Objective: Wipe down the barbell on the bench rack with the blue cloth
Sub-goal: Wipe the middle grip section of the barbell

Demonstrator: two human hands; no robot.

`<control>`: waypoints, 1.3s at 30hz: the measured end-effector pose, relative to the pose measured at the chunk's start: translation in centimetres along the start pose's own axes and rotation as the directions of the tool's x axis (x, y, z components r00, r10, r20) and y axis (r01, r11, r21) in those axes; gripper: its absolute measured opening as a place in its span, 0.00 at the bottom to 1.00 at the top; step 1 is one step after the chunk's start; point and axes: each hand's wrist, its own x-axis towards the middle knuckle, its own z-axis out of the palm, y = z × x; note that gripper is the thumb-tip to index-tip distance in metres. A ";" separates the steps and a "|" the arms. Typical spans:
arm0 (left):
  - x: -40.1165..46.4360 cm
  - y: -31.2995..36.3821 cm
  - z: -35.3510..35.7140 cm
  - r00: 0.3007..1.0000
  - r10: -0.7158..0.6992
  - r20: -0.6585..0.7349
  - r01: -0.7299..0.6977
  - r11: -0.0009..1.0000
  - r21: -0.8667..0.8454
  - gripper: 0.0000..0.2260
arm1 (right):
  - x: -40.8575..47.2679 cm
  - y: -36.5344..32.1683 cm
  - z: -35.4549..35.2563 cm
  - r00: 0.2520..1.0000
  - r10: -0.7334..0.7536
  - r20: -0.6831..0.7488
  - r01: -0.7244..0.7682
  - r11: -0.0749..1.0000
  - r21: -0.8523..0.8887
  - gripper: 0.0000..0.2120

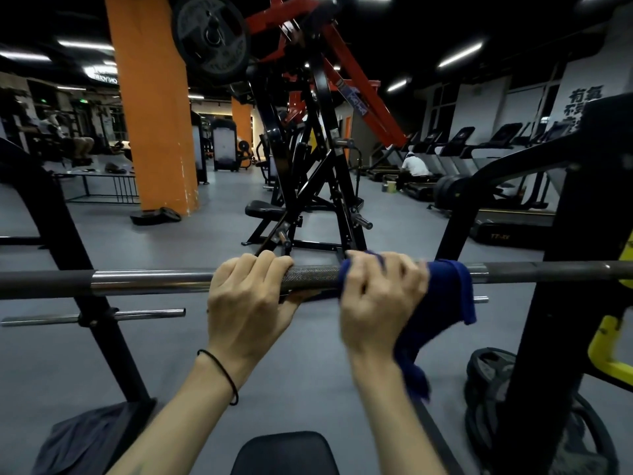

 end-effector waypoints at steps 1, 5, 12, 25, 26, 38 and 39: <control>0.0 0.0 0.0 1.000 -0.005 0.001 0.005 1.000 -0.007 0.11 | -0.8 -1.6 0.5 1.000 -0.002 0.022 0.002 1.000 0.019 0.16; 0.1 -0.1 -0.3 1.000 0.008 0.031 -0.006 0.999 -0.050 0.09 | -1.2 -1.1 -0.1 0.967 -0.232 0.105 0.229 0.973 0.040 0.18; 0.1 -0.2 -0.2 0.999 0.000 0.036 0.001 1.000 -0.024 0.16 | 0.7 6.4 -2.2 0.967 -0.241 0.088 0.248 0.965 -0.082 0.19; 2.0 -1.5 -1.1 0.986 0.107 0.126 -0.096 0.992 -0.087 0.23 | 1.9 7.3 -3.0 0.923 -0.351 0.156 0.364 0.929 -0.066 0.21; 2.1 -1.5 -1.2 0.982 0.099 0.164 -0.086 0.993 -0.087 0.24 | 2.1 8.0 -3.1 0.942 -0.305 0.138 0.318 0.945 -0.081 0.21; 1.1 -0.5 -1.6 0.982 0.035 0.186 -0.026 0.998 -0.050 0.17 | -0.9 0.3 -1.7 0.927 -0.312 0.207 0.318 0.948 0.002 0.20; 0.8 -0.7 -1.7 0.982 0.047 0.181 -0.041 0.998 -0.037 0.18 | -0.3 1.9 -2.2 0.909 -0.350 0.224 0.362 0.932 -0.011 0.21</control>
